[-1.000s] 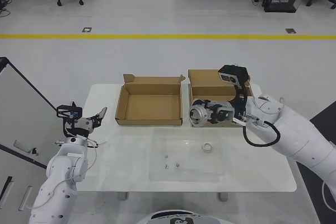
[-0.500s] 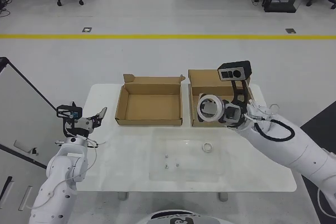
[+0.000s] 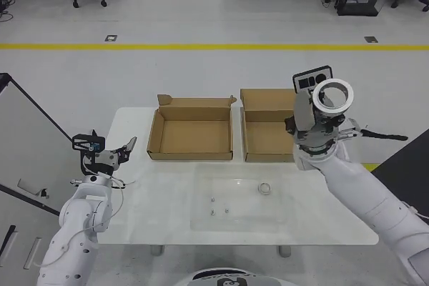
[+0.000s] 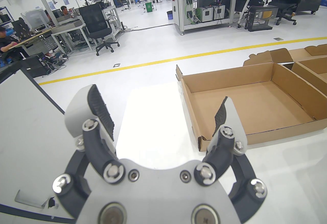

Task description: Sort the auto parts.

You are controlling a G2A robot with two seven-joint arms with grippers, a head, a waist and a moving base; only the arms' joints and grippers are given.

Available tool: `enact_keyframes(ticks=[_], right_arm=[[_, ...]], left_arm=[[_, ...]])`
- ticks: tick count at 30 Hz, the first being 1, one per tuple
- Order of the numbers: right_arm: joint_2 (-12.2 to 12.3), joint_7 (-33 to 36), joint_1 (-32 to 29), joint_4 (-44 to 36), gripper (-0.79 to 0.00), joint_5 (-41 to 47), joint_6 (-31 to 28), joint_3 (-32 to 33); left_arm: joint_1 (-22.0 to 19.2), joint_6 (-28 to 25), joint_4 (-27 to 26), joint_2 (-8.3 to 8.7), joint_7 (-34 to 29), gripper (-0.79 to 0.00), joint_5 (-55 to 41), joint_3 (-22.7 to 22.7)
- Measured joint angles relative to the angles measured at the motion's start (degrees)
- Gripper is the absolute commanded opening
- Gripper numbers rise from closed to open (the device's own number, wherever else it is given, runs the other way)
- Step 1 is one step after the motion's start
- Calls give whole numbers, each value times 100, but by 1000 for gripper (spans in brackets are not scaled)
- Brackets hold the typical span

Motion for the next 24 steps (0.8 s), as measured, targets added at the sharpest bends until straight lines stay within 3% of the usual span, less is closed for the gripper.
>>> enact_keyframes(ticks=[4,10,15,19,24], right_arm=[[-171,105,-106,151,-785,-291,104,320],[-325,-374,-253,218,-785,-2017,-375,767],[-409,-609,-386,192,-785,-2937,-609,986],[-468,-599,-487,153,-785,-3012,-599,1078],[-573,-209,-637,137,-785,-2065,-207,1119]], left_arm=[[0,0,0,0,0,0,0,0],[0,0,0,0,0,0,0,0],[0,0,0,0,0,0,0,0],[0,0,0,0,0,0,0,0],[0,0,0,0,0,0,0,0]])
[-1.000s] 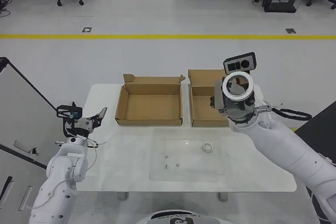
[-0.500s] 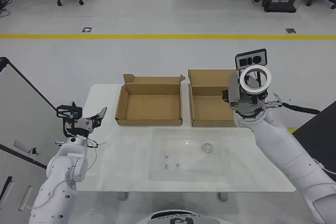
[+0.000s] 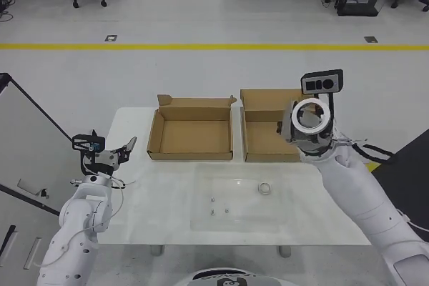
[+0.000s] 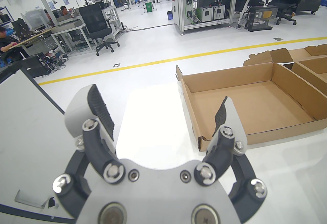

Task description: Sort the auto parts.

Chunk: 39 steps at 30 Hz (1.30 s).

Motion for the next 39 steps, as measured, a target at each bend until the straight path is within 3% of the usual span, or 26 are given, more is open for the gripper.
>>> enact_keyframes(ticks=[6,11,15,24,28,32,39], right_arm=[[-148,560,-90,129,-785,1232,582,58],[-255,748,-117,207,-785,1610,808,110],[-315,717,-101,283,-785,1324,712,256],[-378,143,-232,135,-785,-700,141,709],[-403,15,-287,92,-785,-1201,14,781],[-439,3,-337,39,-785,-1210,70,783],[-527,267,-402,77,-785,-400,480,792]], left_arm=[[0,0,0,0,0,0,0,0],[0,0,0,0,0,0,0,0],[0,0,0,0,0,0,0,0],[0,0,0,0,0,0,0,0],[0,0,0,0,0,0,0,0],[0,0,0,0,0,0,0,0],[0,0,0,0,0,0,0,0]])
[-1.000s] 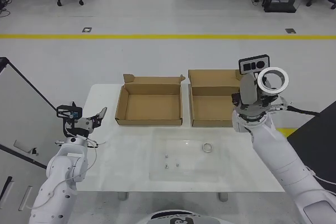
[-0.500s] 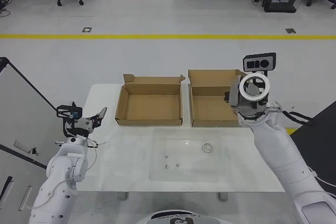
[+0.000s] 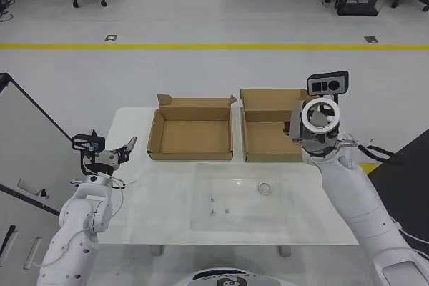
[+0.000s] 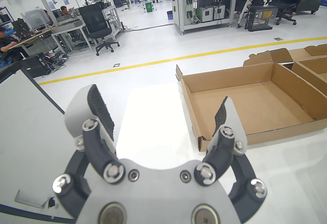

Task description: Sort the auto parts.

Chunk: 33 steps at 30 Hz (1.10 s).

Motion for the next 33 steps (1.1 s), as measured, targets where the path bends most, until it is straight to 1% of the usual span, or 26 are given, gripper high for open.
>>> enact_keyframes(ticks=[6,24,29,31,33], right_arm=[[-65,225,-17,24,-785,547,353,-39],[-63,189,-20,18,-785,490,350,-23],[-11,-113,-78,132,-785,-346,201,396],[36,-198,-132,325,-785,-1022,7,677],[75,-366,-226,501,-785,-1668,-50,917]], left_arm=[[0,0,0,0,0,0,0,0],[0,0,0,0,0,0,0,0],[0,0,0,0,0,0,0,0],[0,0,0,0,0,0,0,0],[0,0,0,0,0,0,0,0]])
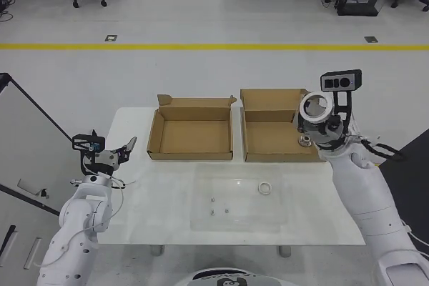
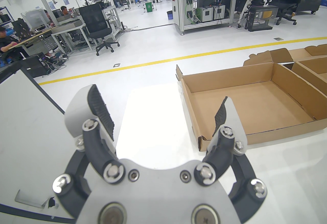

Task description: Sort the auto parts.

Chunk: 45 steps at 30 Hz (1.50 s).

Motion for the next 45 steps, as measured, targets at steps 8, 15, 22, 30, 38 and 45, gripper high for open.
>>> enact_keyframes(ticks=[8,15,22,30,38,45], right_arm=[[187,-932,-177,309,-785,-3038,-367,966],[272,-1976,-123,-286,-785,-6415,-159,1276],[282,-2254,445,-522,-785,-8743,40,799],[224,-2382,1173,-174,-785,-10644,133,-101],[185,-1925,1691,464,-785,-11199,164,-611],[138,-1241,2113,1081,-785,-11446,182,-1042]], left_arm=[[0,0,0,0,0,0,0,0],[0,0,0,0,0,0,0,0],[0,0,0,0,0,0,0,0],[0,0,0,0,0,0,0,0],[0,0,0,0,0,0,0,0],[0,0,0,0,0,0,0,0]])
